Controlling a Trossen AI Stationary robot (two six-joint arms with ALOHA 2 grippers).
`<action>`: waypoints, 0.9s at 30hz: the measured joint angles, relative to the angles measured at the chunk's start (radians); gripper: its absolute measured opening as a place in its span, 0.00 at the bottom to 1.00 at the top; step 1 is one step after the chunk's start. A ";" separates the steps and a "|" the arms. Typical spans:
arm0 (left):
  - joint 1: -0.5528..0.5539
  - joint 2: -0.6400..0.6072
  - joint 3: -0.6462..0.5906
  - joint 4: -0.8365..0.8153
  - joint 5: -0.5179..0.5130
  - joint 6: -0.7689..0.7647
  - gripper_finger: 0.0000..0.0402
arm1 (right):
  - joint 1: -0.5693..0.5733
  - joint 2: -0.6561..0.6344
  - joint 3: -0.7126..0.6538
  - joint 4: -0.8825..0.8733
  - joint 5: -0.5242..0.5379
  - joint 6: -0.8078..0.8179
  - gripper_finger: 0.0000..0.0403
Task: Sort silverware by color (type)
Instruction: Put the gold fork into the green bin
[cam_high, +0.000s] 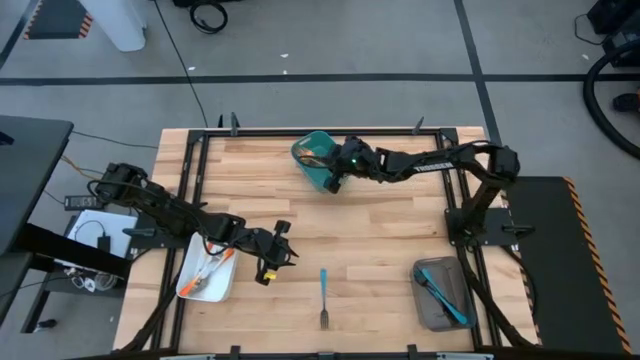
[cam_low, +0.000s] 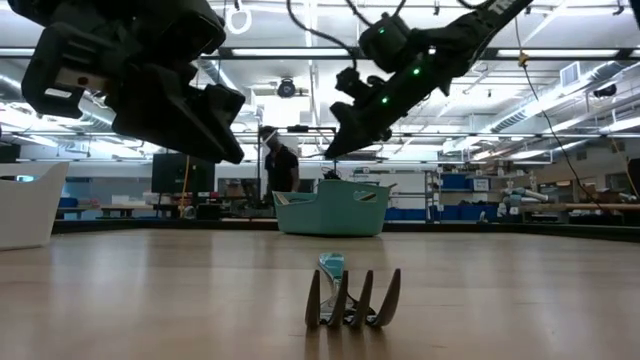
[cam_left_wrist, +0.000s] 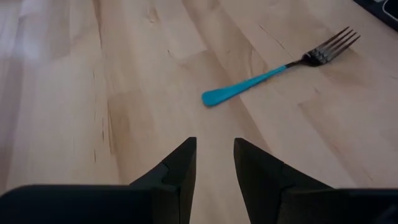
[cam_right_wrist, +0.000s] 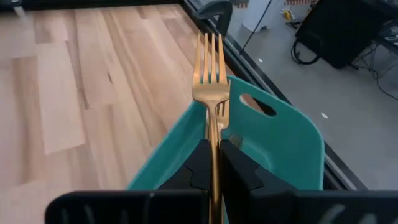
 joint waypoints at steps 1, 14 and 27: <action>0.000 0.000 0.000 -0.002 0.000 -0.007 0.29 | -0.008 0.015 0.012 0.004 -0.009 -0.009 0.06; 0.000 0.000 0.000 -0.037 -0.002 -0.039 0.29 | -0.104 0.166 0.067 0.057 -0.069 -0.053 0.06; 0.001 0.000 0.000 -0.026 -0.003 -0.038 0.29 | -0.123 0.232 0.067 0.097 -0.088 -0.065 0.07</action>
